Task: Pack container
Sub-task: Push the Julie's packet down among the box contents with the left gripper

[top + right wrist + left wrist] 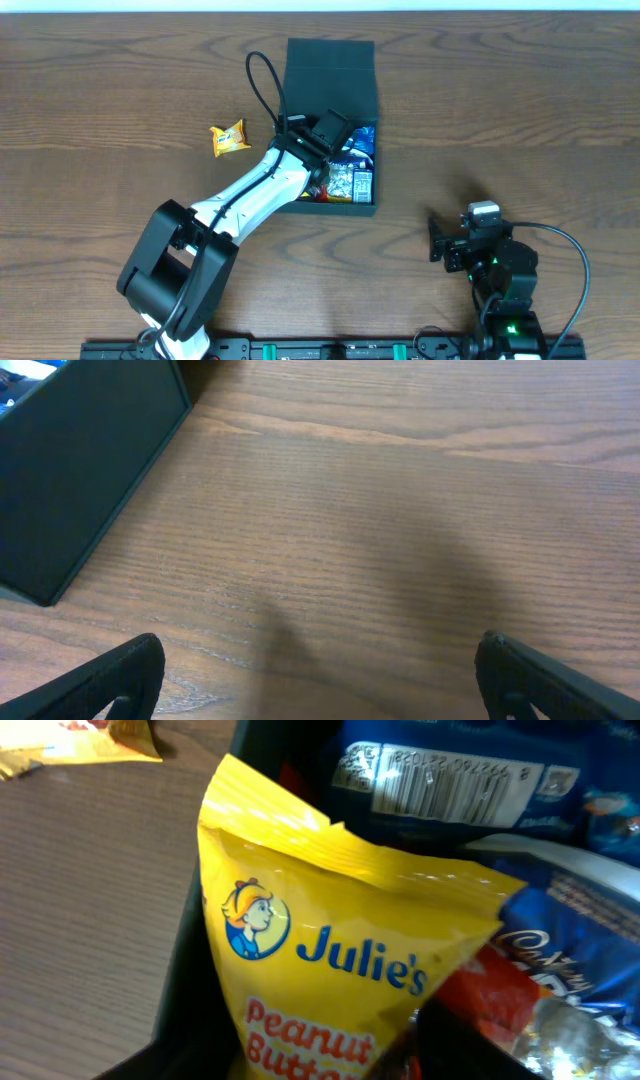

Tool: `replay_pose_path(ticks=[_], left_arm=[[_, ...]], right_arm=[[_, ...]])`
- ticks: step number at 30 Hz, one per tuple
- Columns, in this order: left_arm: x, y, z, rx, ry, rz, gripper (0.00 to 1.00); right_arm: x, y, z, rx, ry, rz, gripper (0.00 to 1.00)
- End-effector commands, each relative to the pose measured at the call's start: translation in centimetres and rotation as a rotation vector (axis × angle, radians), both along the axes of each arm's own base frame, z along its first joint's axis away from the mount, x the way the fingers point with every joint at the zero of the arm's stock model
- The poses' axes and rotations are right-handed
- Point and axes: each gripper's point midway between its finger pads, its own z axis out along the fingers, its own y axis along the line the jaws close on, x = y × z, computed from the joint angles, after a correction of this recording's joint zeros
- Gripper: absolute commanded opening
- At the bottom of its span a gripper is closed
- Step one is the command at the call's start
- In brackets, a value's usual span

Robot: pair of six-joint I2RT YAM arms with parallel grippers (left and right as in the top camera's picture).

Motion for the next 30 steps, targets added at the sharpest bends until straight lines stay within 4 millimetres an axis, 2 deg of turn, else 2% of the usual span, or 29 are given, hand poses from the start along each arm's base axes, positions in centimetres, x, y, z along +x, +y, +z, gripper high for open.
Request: replay_pose_path(ticks=[1, 7, 9, 16, 24, 28, 30], left_arm=[[0.6, 0.5, 0.0, 0.023, -0.01, 0.02, 0.62], [0.6, 0.3, 0.7, 0.005, -0.022, 0.018, 0.59], [0.8, 0.2, 1.2, -0.006, -0.037, 0.018, 0.54], [1.1, 0.0, 2.6, -0.022, -0.065, 0.004, 0.45], [1.3, 0.0, 4.7, -0.001, -0.101, -0.089, 0.47], [1.0, 0.8, 5.4, 0.031, -0.103, -0.093, 0.41], [0.8, 0.9, 5.5, 0.031, -0.099, -0.093, 0.35]], right_arm=[[0.0, -0.2, -0.1, 0.003, 0.0, -0.011, 0.99], [0.0, -0.2, -0.1, 0.003, 0.0, -0.011, 0.99], [0.0, -0.2, -0.1, 0.003, 0.0, -0.011, 0.99], [0.0, -0.2, -0.1, 0.003, 0.0, -0.011, 0.99], [0.0, -0.2, -0.1, 0.003, 0.0, -0.011, 0.99], [0.0, -0.2, -0.1, 0.003, 0.0, -0.012, 0.99], [0.0, -0.2, -0.1, 0.003, 0.0, -0.011, 0.99]])
